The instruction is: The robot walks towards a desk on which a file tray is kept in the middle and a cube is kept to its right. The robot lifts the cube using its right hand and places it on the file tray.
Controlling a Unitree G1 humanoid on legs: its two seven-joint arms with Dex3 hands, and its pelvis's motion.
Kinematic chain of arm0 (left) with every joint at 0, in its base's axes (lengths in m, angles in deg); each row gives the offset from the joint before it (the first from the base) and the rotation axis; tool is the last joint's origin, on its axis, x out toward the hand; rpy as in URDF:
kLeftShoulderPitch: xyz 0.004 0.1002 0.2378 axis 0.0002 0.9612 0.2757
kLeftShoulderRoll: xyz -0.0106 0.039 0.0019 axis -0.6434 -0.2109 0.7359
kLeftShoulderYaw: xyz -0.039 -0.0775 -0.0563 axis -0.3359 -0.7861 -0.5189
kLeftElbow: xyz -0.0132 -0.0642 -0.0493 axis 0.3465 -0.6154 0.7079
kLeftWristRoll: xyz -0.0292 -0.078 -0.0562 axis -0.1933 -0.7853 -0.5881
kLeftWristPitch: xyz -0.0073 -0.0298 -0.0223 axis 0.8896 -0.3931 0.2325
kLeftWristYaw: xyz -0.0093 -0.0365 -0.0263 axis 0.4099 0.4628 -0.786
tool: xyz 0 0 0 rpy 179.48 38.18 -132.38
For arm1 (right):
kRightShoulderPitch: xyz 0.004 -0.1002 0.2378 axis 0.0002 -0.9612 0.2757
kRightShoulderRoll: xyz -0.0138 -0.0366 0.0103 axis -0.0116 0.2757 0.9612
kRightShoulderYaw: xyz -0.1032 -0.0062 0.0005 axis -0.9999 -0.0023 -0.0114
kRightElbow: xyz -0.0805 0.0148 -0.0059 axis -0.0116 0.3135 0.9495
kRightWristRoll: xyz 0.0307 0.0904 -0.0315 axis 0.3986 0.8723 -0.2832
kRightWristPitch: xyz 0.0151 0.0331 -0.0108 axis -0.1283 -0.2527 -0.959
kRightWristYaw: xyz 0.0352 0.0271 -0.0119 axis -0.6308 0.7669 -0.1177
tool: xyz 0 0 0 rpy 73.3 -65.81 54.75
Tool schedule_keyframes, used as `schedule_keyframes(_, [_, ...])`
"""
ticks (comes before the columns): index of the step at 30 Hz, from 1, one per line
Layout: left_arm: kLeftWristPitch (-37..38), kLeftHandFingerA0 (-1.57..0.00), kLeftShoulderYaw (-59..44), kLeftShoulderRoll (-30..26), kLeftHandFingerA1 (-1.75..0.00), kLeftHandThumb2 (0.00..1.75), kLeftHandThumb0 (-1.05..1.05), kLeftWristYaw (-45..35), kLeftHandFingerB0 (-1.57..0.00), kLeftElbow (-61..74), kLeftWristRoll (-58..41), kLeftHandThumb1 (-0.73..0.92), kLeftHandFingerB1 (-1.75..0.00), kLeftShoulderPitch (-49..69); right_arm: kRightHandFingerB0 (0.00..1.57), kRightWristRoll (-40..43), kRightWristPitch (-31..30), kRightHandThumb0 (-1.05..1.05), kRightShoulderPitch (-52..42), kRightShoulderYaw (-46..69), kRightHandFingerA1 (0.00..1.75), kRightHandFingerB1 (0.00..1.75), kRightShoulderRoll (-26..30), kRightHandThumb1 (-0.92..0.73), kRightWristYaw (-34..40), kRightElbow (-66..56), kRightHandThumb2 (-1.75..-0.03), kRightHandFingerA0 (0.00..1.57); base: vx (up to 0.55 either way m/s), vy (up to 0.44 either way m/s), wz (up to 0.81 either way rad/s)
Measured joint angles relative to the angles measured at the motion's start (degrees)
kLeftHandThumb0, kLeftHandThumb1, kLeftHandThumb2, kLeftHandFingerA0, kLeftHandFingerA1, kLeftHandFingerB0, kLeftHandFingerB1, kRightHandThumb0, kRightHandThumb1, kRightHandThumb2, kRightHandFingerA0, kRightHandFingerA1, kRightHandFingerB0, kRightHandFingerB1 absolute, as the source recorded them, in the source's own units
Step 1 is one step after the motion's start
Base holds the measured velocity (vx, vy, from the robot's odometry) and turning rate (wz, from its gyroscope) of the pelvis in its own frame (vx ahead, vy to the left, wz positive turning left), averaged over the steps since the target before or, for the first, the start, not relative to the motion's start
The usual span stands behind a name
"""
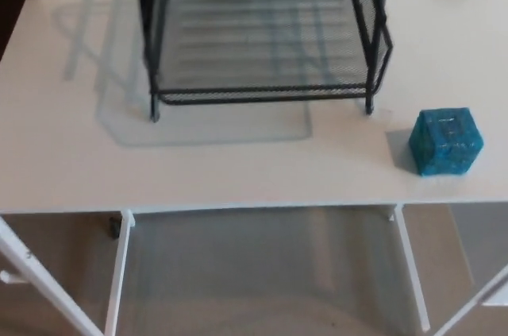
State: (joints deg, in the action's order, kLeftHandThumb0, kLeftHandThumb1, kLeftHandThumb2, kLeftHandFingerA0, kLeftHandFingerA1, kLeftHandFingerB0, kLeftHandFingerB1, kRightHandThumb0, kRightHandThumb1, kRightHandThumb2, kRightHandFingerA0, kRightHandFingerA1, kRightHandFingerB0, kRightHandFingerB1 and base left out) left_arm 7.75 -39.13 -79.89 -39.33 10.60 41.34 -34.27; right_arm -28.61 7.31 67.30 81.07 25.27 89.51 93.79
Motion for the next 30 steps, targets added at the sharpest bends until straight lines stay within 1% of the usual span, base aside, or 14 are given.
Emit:
schedule_keyframes(1, [0.0,-0.36,0.0,0.0,-1.32,1.41,-0.61,0.1,-0.40,-0.1,0.0,-0.42,-1.29,-0.1,0.10,0.0,0.0,-0.74,0.1,0.0,0.61,0.48,0.0,-0.50,0.0,0.0,-0.90,0.31,0.11,-0.093,-0.04])
schedule_keyframes(2, [0.0,-0.36,0.0,0.0,-1.32,1.41,-0.61,0.2,-0.40,-0.2,0.0,-0.42,-1.29,-0.1,0.10,0.0,0.0,-0.74,0.1,0.0,0.61,0.48,0.0,-0.50,0.0,0.0,-0.90,0.31,0.10,-0.087,-0.05])
schedule_keyframes(3, [0.0,-0.23,0.0,0.0,-1.43,1.75,-0.78,0.3,-0.24,-0.3,0.0,-0.31,-1.38,-0.2,0.10,0.0,0.0,-0.74,0.2,0.0,0.61,0.48,0.0,-0.50,0.0,-0.1,-0.90,0.31,0.08,-0.027,-0.05])
schedule_keyframes(5, [0.0,-0.18,0.0,0.0,-1.37,1.75,-0.76,0.3,-0.19,-0.3,0.0,-0.24,-1.31,0.1,0.10,0.0,0.0,-0.74,0.2,-0.1,0.61,0.48,0.0,-0.50,0.0,-0.1,-0.90,0.31,0.07,0.005,-0.14])
schedule_keyframes(6, [0.0,-0.03,0.0,0.0,-1.15,1.75,-0.59,0.3,-0.04,-0.3,0.0,0.05,-1.10,0.4,0.10,0.0,0.0,-0.74,0.2,-0.1,0.61,0.48,0.0,-0.50,0.0,0.0,-0.90,0.31,0.02,0.059,-0.13])
schedule_keyframes(7, [0.0,-0.19,-0.1,0.0,-1.41,1.75,-0.79,0.3,-0.20,-0.2,0.0,-0.32,-1.35,0.6,0.10,-0.1,0.0,-0.74,0.2,-0.2,0.61,0.48,0.0,-0.50,0.0,0.0,-0.90,0.31,0.07,0.097,-0.13])
schedule_keyframes(8, [0.0,-0.41,-0.2,0.0,-1.31,1.40,-0.64,0.2,-0.41,-0.1,-0.1,-0.41,-1.27,0.7,0.10,-0.1,-0.1,-0.74,0.1,-0.2,0.61,0.48,0.0,-0.50,0.0,0.0,-0.90,0.31,0.09,0.104,-0.09])
schedule_keyframes(15, [0.0,-0.47,-1.2,-0.6,-1.24,1.25,-0.52,0.4,-0.49,-0.4,-0.4,-0.44,-1.21,0.5,0.10,-0.1,-0.1,-0.74,0.3,-0.4,0.61,0.48,-0.2,-0.50,-0.1,-0.1,-0.90,0.31,0.20,0.142,-0.02])
schedule_keyframes(19, [0.0,-0.73,-1.6,-0.6,-1.27,1.03,-0.42,0.3,-0.76,-0.8,-0.5,-0.51,-1.25,0.6,0.10,-0.1,-0.1,-0.74,0.4,-0.7,0.61,0.48,-0.2,-0.50,-0.1,-0.1,-0.90,0.31,0.05,0.011,0.08])
schedule_keyframes(21, [0.0,-0.66,-1.7,-0.6,-1.27,1.09,-0.46,0.3,-0.69,-1.3,-0.5,-0.48,-1.25,0.6,0.10,-0.1,-0.1,-0.74,0.5,-0.8,0.61,0.48,-0.2,-0.50,-0.1,-0.1,-0.90,0.31,0.02,-0.022,0.04])
schedule_keyframes(22, [0.0,-0.29,-1.7,-0.6,-1.26,1.45,-0.64,0.3,-0.31,-1.5,-0.5,-0.35,-1.22,0.6,0.10,-0.1,-0.1,-0.74,0.6,-0.8,0.61,0.48,-0.2,-0.50,-0.1,-0.1,-0.90,0.31,0.00,0.000,0.00])
schedule_keyframes(27, [0.0,-0.37,-1.6,-0.5,-1.29,1.42,-0.58,0.3,-0.38,-1.4,-0.5,-0.41,-1.24,0.9,0.10,-0.3,-0.2,-0.74,1.2,-1.3,0.61,0.48,-0.5,-0.50,-0.2,-0.2,-0.90,0.31,0.08,-0.138,-0.04])
schedule_keyframes(28, [0.0,-0.22,-1.6,-0.4,-1.37,1.75,-0.62,0.2,-0.26,-1.3,-0.5,-0.29,-1.32,0.8,0.10,-0.2,-0.3,-0.74,1.4,-1.3,0.61,0.48,-0.1,-0.50,-0.2,-0.3,-0.90,0.31,0.15,-0.126,0.05])
schedule_keyframes(30, [0.0,-0.22,-1.7,-0.4,-1.32,1.75,-0.55,0.1,-0.25,-1.2,-0.5,-0.28,-1.26,0.8,0.10,-0.3,-0.6,-0.74,1.5,-1.4,0.61,0.48,0.0,-0.50,-0.2,-0.2,-0.90,0.31,0.05,-0.123,-0.05])
